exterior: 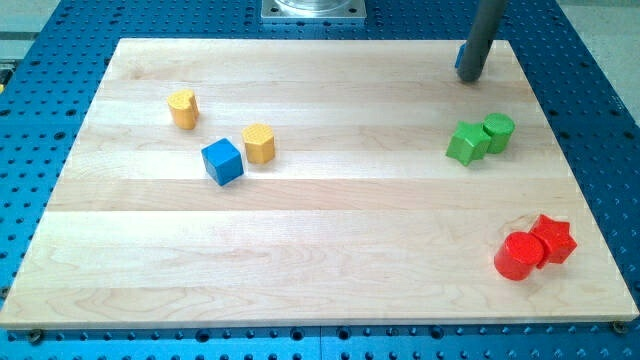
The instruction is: Move the cube to the top left of the hexagon
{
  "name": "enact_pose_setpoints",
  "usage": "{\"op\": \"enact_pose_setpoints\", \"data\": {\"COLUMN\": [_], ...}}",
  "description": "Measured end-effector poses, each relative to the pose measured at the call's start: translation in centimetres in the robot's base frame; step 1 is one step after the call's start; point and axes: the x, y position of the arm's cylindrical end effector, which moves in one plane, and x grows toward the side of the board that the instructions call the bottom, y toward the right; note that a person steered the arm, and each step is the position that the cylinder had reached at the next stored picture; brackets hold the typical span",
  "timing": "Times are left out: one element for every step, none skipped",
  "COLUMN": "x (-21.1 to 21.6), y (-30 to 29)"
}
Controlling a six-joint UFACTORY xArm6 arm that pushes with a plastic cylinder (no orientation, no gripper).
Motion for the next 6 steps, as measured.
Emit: {"op": "enact_pose_setpoints", "data": {"x": [4.7,9.1,17.7,21.4,19.7,17.4], "y": [-10.7,-12.0,-18.2,-27.2,-27.4,-29.7]}}
